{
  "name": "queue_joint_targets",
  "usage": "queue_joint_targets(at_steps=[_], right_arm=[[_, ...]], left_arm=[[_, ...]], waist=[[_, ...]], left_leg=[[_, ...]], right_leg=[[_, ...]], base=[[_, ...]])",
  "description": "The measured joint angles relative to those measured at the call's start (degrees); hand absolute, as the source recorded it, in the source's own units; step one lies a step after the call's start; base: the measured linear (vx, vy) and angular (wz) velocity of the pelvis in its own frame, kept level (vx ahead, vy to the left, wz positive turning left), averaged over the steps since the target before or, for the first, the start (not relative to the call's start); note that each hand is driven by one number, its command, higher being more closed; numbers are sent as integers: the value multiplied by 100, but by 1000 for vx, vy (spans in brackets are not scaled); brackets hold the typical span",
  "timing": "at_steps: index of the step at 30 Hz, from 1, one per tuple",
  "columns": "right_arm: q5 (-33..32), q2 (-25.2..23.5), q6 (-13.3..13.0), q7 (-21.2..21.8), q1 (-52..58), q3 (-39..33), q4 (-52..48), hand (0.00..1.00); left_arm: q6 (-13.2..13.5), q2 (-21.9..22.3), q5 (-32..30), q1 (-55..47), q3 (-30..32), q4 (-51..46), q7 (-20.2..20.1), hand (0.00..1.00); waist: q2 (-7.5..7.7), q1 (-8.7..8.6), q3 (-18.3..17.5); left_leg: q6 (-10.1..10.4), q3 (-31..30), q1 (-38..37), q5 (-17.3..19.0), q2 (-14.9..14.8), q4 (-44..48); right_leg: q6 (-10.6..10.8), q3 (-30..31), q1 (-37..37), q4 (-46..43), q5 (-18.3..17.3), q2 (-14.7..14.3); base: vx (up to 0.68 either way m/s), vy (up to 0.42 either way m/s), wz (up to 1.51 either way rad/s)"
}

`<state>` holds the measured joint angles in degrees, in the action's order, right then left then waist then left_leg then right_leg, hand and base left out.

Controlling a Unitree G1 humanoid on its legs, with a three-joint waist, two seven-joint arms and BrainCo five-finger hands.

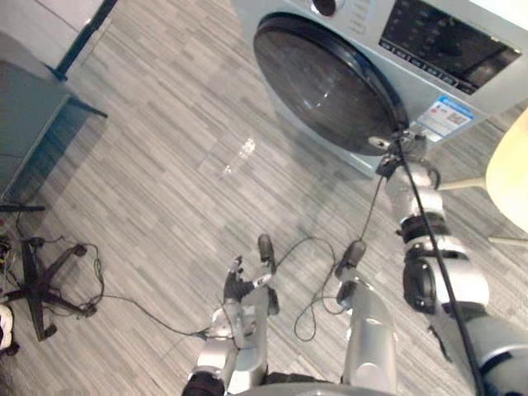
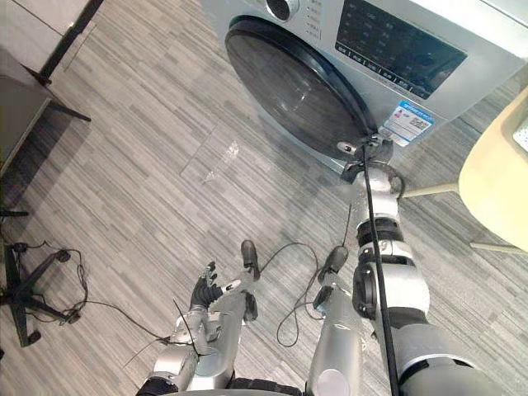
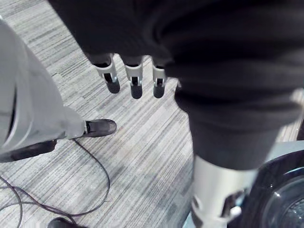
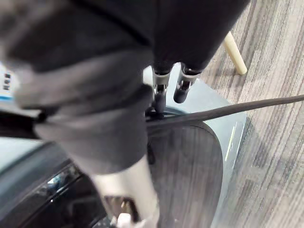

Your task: Pick up the laundry basket with both hands and put the clothes into the washing machine.

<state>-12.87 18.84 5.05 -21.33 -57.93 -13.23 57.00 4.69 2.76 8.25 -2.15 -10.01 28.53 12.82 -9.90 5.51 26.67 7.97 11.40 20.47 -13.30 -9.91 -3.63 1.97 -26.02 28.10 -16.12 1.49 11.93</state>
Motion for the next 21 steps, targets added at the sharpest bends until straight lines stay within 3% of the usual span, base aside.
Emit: queue_joint_targets(at_steps=[5, 6, 7, 9, 10, 12, 14, 15, 16, 17, 18, 21], right_arm=[[71, 474, 27, 292, -304, 424, 727, 0], [43, 630, 29, 455, -312, 610, 763, 100], [-62, 812, 28, 594, -370, 913, 763, 100], [-158, 960, 28, 719, -405, 1201, 763, 100], [-328, 1237, 28, 1002, -444, 1660, 763, 100], [-502, 1497, 31, 1354, -628, 2138, 759, 100], [-793, 1742, 30, 1610, -731, 2565, 759, 100], [-1077, 1937, 29, 1837, -829, 2740, 712, 100], [-1219, 2020, 23, 1925, -887, 2828, 703, 100], [-1562, 2074, 25, 2096, -1053, 3053, 680, 100], [-1837, 2210, 29, 2214, -1089, 3323, 680, 100], [-2173, 2317, 62, 2432, -1356, 3872, 643, 100]], left_arm=[[65, -23, 17, -25, -110, -168, -13, 0], [72, -31, 15, -25, -110, -200, -17, 0], [79, -74, 15, -15, -111, -219, -22, 0], [73, -138, 13, -9, -109, -216, -28, 0], [69, -186, 12, 61, -107, -202, -52, 0], [78, -169, 12, 116, -98, -192, -123, 0], [89, -201, 12, 152, -107, -208, -172, 0], [65, -190, 11, 290, -96, -96, -195, 0], [59, -140, 10, 348, -93, -21, -258, 0], [63, -69, 5, 374, -78, 18, -300, 0], [87, -89, 4, 376, -84, 3, -358, 0], [51, -115, 5, 356, -98, 82, -450, 0]], waist=[[-38, 18, -10], [-107, 23, -56], [-188, 33, -63], [-224, 43, -83], [-222, 69, -82], [-332, 257, -65], [-344, 206, -68], [-314, 155, -62], [-335, 211, -59], [-416, 325, -19], [-425, 225, -24], [-415, 324, -18]], left_leg=[[0, -234, 153, -8, 1, -4], [1, -310, 251, -7, -4, -25], [6, -332, 318, -2, 0, -97], [101, -325, 368, 73, 4, -172], [114, -274, 495, 85, 109, -13], [102, -305, 648, 120, -41, 186], [250, -235, 709, 233, 23, 51], [59, -208, 933, 198, 201, 556], [-121, -266, 1001, 325, 178, 942], [-212, -269, 938, 485, 88, 838], [-174, -188, 916, 458, 102, 636], [-217, -182, 813, 313, 28, 92]], right_leg=[[-32, -137, 43, -8, -28, 18], [-44, -192, 92, 27, -14, 23], [-47, -213, 157, 86, 21, 27], [-17, -219, 189, 220, 97, 11], [5, -185, 227, 463, 190, 36], [95, -68, 393, 344, 347, -85], [15, -11, 475, 499, 372, -19], [204, -24, 490, 835, 365, 35], [433, -6, 531, 868, 327, 16], [104, 110, 789, 73, 353, 67], [-131, 402, 699, -139, 52, 114], [-201, 75, 668, 318, 276, -107]], base=[[-69, -61, 18], [-95, -73, 20], [-127, -75, 15], [-110, -33, 3], [-112, -8, -14], [-169, -68, -49], [-169, -43, 4], [-79, -8, 13], [-31, -76, -34], [-30, -137, -16], [-17, -124, -8], [-40, -135, -5]])
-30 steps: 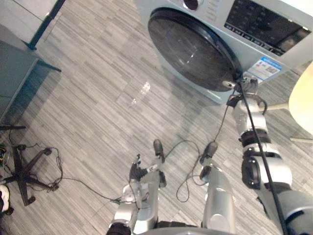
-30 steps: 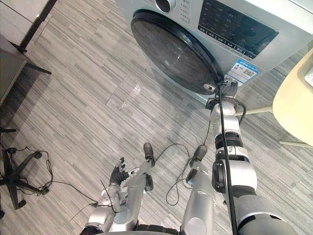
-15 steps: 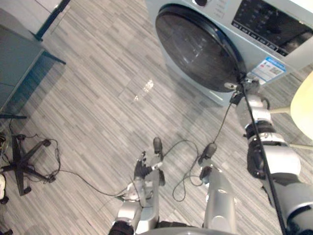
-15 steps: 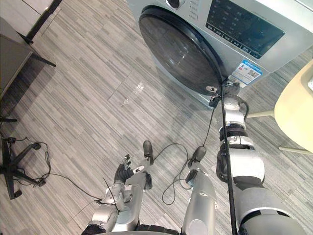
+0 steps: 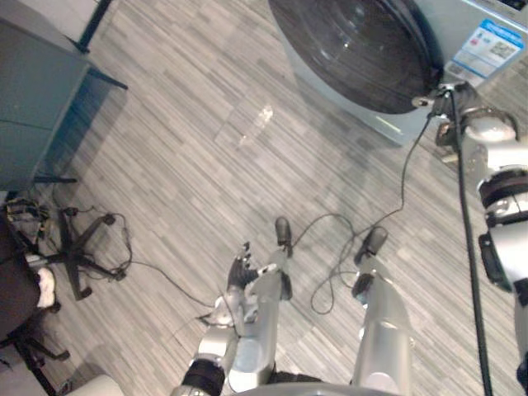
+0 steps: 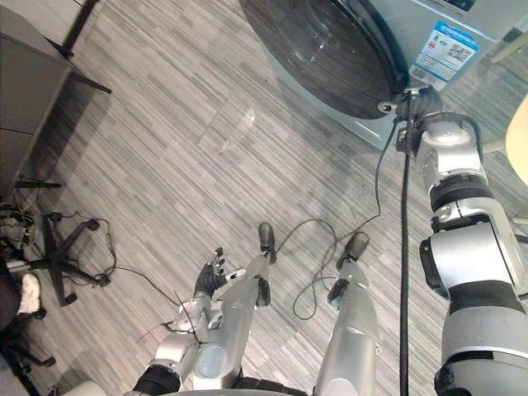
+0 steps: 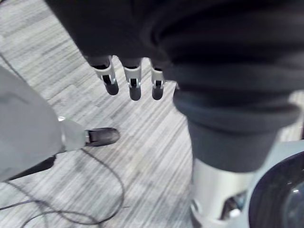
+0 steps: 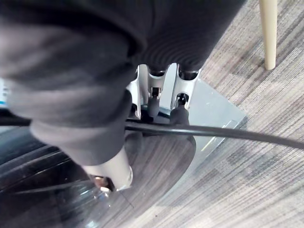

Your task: Pick up the laundry basket with both hands and put the clothes into the washing machine.

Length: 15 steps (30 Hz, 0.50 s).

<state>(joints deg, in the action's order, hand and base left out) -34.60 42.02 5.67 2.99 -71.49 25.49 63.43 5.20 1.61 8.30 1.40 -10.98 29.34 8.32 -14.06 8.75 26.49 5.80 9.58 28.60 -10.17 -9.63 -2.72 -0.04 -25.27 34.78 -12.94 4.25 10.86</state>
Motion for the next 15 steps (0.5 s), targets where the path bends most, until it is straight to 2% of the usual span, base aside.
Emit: queue_joint_targets(at_steps=[2, 4, 9, 10, 12, 15], right_arm=[[-193, 27, 95, 34, -1, 255, -232, 100], [-315, 153, 213, 142, -1, 606, -480, 100], [-326, 312, 240, 414, 5, 1049, -949, 100], [-328, 357, 241, 506, 13, 1151, -1004, 0], [-533, 378, 191, 780, 134, 1149, -1390, 0], [-861, -30, -55, 1136, 169, 1152, -2175, 0]], left_arm=[[9, 21, -1, -51, -9, -20, -73, 0], [38, 23, -1, -48, -9, -33, -76, 0], [38, 32, -16, -46, 8, 0, -80, 0], [42, 32, -18, -45, 7, 26, -80, 0], [44, 29, -56, -44, 2, 112, -80, 0], [44, 14, -61, -32, -9, 187, -80, 0]], waist=[[1, 5, 1], [3, -6, 2], [11, -40, 7], [13, -43, 9], [13, -48, 9], [15, 27, 9]], left_leg=[[2, 23, -94, 4, -68, -131], [6, 63, -146, 7, -193, -130], [3, 73, -191, 4, -249, -85], [1, 31, -252, 2, -270, -73], [-1, -18, -311, 0, -317, 10], [-32, -132, -322, -24, -334, 121]], right_leg=[[4, -54, -30, 13, 10, -76], [-82, -194, -148, 138, 58, -180], [-61, -219, -237, 175, 76, -276], [-74, -247, -319, 194, 71, -291], [-141, -286, -431, 191, 26, -332], [-228, -294, -444, 146, -39, -368]], base=[[-58, -132, -13], [-45, -113, -1], [-24, -56, -13], [0, 0, 0], [17, -26, 1], [29, -48, 2]])
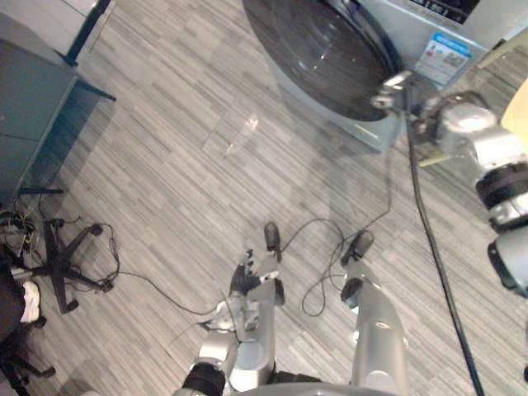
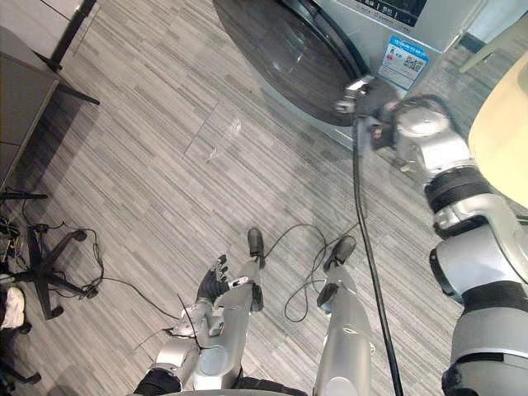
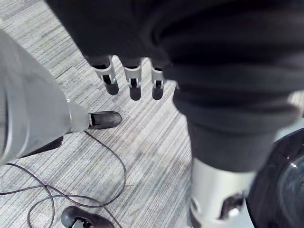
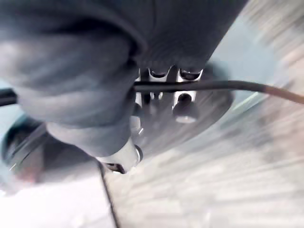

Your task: Pick up the laundry basket with both hands and put the clothes into the washing machine.

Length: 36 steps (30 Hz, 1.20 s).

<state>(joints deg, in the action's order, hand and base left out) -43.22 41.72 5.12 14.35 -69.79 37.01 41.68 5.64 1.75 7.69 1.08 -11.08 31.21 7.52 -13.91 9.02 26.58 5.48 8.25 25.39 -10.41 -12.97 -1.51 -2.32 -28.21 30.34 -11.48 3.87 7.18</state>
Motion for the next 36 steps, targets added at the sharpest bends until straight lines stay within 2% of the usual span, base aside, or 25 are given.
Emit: queue_joint_targets(at_steps=[1, 3, 5, 8, 10, 14, 17, 19, 20, 21, 22, 23, 24, 25, 26, 28, 29, 33, 36], right_arm=[[-14, -350, -59, 113, 1, 27, -45, 0], [5, -583, -66, 129, 7, 255, 30, 0], [66, -741, -84, 133, 0, 345, 174, 0], [414, -933, -158, 35, -69, 350, 750, 0], [758, -1006, -168, -183, -208, 339, 1216, 0], [1249, -1001, -231, -397, -540, 93, 1782, 0], [1861, -825, -264, -720, -728, -439, 2040, 0], [2330, -824, -334, -1170, -674, -1237, 2163, 0], [2372, -834, -362, -1227, -650, -1382, 2175, 0], [2487, -940, -413, -1476, -533, -1939, 2207, 0], [2605, -1258, -451, -1722, -302, -2443, 2173, 0], [2634, -1438, -458, -1887, -159, -2732, 2116, 0], [2707, -1756, -454, -2326, 181, -3323, 1811, 0], [2736, -1878, -452, -2535, 371, -3582, 1577, 0], [2910, -2097, -438, -3005, 882, -4026, 803, 0], [3289, -2351, -410, -3490, 1459, -4423, -172, 0], [3490, -2540, -390, -3757, 1693, -4661, -562, 0], [3963, -3025, -285, -4383, 2192, -5227, -1432, 0], [4313, -3239, -186, -4633, 2575, -5307, -2095, 0]], left_arm=[[2, -5, -2, 6, -2, 3, -1, 0], [6, -21, -2, 11, -4, 14, -2, 0], [5, -77, -1, 9, -3, 48, -1, 0], [14, -142, 9, 25, 0, 63, 1, 0], [46, -173, 22, 25, 6, 58, 5, 0], [138, -203, 66, 24, 24, 18, 5, 0], [163, -203, 75, 17, 20, -44, 5, 0], [162, -200, 155, 17, 21, -37, 22, 0], [162, -200, 171, 20, 24, -37, 24, 0], [165, -201, 193, 20, 58, -35, 68, 0], [162, -205, 248, 16, 124, -14, 187, 0], [161, -198, 289, 23, 167, -13, 238, 0], [161, -187, 299, 68, 207, -13, 368, 0], [160, -181, 300, 100, 213, -12, 423, 0], [154, -133, 300, 186, 253, -14, 562, 0], [149, -71, 296, 263, 296, -16, 757, 0], [148, -38, 296, 270, 346, -21, 815, 0], [140, 32, 294, 270, 522, -49, 980, 0], [125, 110, 291, 251, 623, -176, 1016, 0]], waist=[[0, 82, 0], [5, 191, 2], [47, 261, -9], [106, 315, 26], [108, 372, 28], [112, 449, 30], [161, 436, 31], [241, 402, 27], [251, 394, 24], [303, 339, 32], [408, 240, 19], [460, 197, 8], [516, 133, 8], [535, 124, 8], [551, 115, 15], [558, 64, 19], [561, -29, 21], [623, -173, 17], [653, -202, 26]], left_leg=[[-57, -26, -2, -45, 5, -1], [-77, -42, 6, -204, 20, -14], [24, -63, 31, -426, 37, -51], [94, -161, 50, -538, 230, -185], [92, -182, 45, -546, 335, -257], [101, -242, 46, -562, 403, -303], [128, -376, 61, -623, 416, -377], [128, -378, 26, -622, 418, -378], [128, -374, 26, -622, 418, -378], [128, -353, 0, -622, 416, -378], [128, -312, -32, -621, 406, -378], [129, -292, -40, -620, 403, -378], [130, -258, -61, -618, 393, -377], [131, -230, -67, -616, 384, -377], [131, -129, -83, -613, 371, -378], [113, -21, -100, -597, 371, -378], [108, 15, -107, -583, 383, -379], [83, 108, -125, -535, 393, -379], [78, 156, -139, -524, 385, -378]], right_leg=[[-43, -36, 6, -108, -78, 9], [-23, -120, 31, -320, -227, 100], [9, -147, 120, -565, -360, 201], [48, -168, 217, -845, -450, 463], [51, -169, 219, -848, -449, 572], [93, -220, 218, -910, -477, 667], [136, -330, 205, -1037, -576, 737], [133, -329, 191, -1094, -608, 792], [133, -328, 192, -1093, -608, 791], [133, -310, 179, -1092, -606, 789], [129, -275, 169, -1072, -599, 783], [126, -261, 166, -1046, -588, 776], [127, -226, 142, -976, -553, 722], [136, -198, 137, -920, -530, 690], [137, -131, 140, -803, -449, 644], [181, -39, 146, -673, -374, 604], [209, -6, 146, -633, -341, 603], [229, 61, 196, -643, -326, 614], [229, 89, 219, -660, -326, 610]], base=[[27, -48, 16], [26, -29, 25], [28, -2, 29], [49, 29, 32], [60, 49, 21], [23, -15, 14], [-19, -60, 21], [-45, -76, 6], [-44, -68, -4], [-38, -69, -9], [-45, -78, -13], [-41, -70, -16], [-30, -45, -16], [-41, -60, -28], [-38, -49, -28], [-60, -48, -29], [-57, -37, -18], [-28, -36, -10], [-2, -57, -7]])
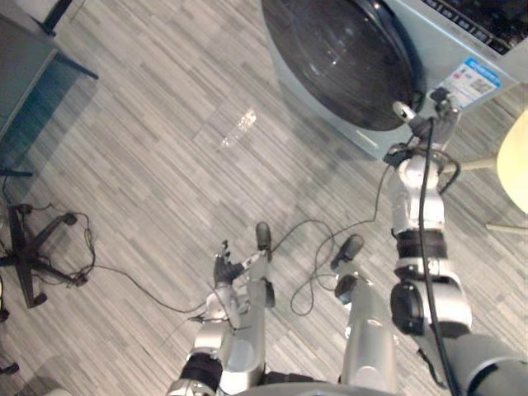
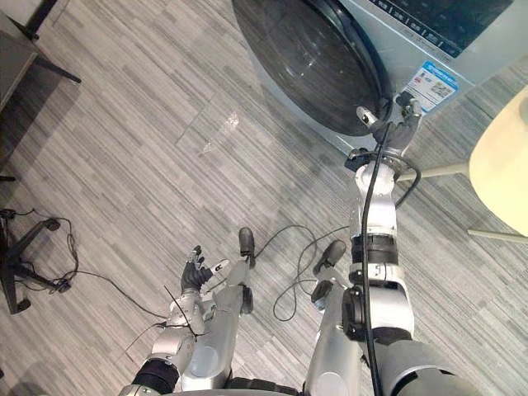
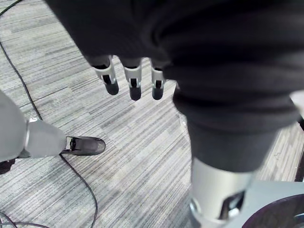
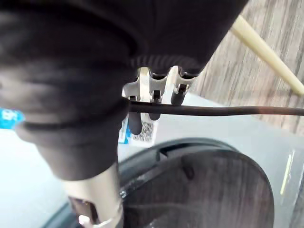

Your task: Pick up the laundry basket with both hands and put the clothes into the washing machine.

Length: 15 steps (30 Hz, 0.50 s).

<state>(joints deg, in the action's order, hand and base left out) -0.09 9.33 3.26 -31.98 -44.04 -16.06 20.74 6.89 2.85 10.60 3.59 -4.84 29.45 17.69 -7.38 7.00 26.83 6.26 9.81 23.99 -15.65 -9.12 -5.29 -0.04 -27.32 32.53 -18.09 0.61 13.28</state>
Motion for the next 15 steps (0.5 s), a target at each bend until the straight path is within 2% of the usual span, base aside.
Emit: queue_joint_targets(at_steps=[3, 4, 9, 11, 15], right_arm=[[308, -333, 109, -219, 200, -127, -487, 0], [604, -471, 232, -484, 281, -163, -688, 0], [643, -552, 234, -536, 256, -311, -684, 0], [532, -539, 227, -610, 21, -350, -415, 0], [-223, -77, 208, -270, -789, -369, 876, 0]], left_arm=[[-1, 17, -2, -21, 81, -169, 11, 0], [-1, 43, -4, -22, 80, -245, 15, 0], [0, 51, -4, -26, 76, -275, 15, 0], [7, 39, -3, -28, 80, -308, 20, 0], [33, 14, 3, -35, 64, -311, 11, 0]], waist=[[32, 4, -12], [77, -1, -30], [114, 1, -48], [116, -13, -48], [120, -40, -50]], left_leg=[[-14, 66, 0, 18, 10, 0], [-49, 83, -1, 42, 51, 0], [-73, 72, -1, 60, 116, -1], [-75, 76, 3, 61, 122, -1], [-74, 95, 32, 62, 92, -2]], right_leg=[[1, 50, 79, -71, -11, 38], [-1, 52, 87, -116, -11, 114], [9, 39, 87, -175, -17, 198], [18, 44, 87, -158, -8, 202], [21, 40, 89, -68, 26, 153]], base=[[21, -72, -4], [40, -102, 4], [21, -45, 6], [0, -36, -1], [-20, -53, -4]])
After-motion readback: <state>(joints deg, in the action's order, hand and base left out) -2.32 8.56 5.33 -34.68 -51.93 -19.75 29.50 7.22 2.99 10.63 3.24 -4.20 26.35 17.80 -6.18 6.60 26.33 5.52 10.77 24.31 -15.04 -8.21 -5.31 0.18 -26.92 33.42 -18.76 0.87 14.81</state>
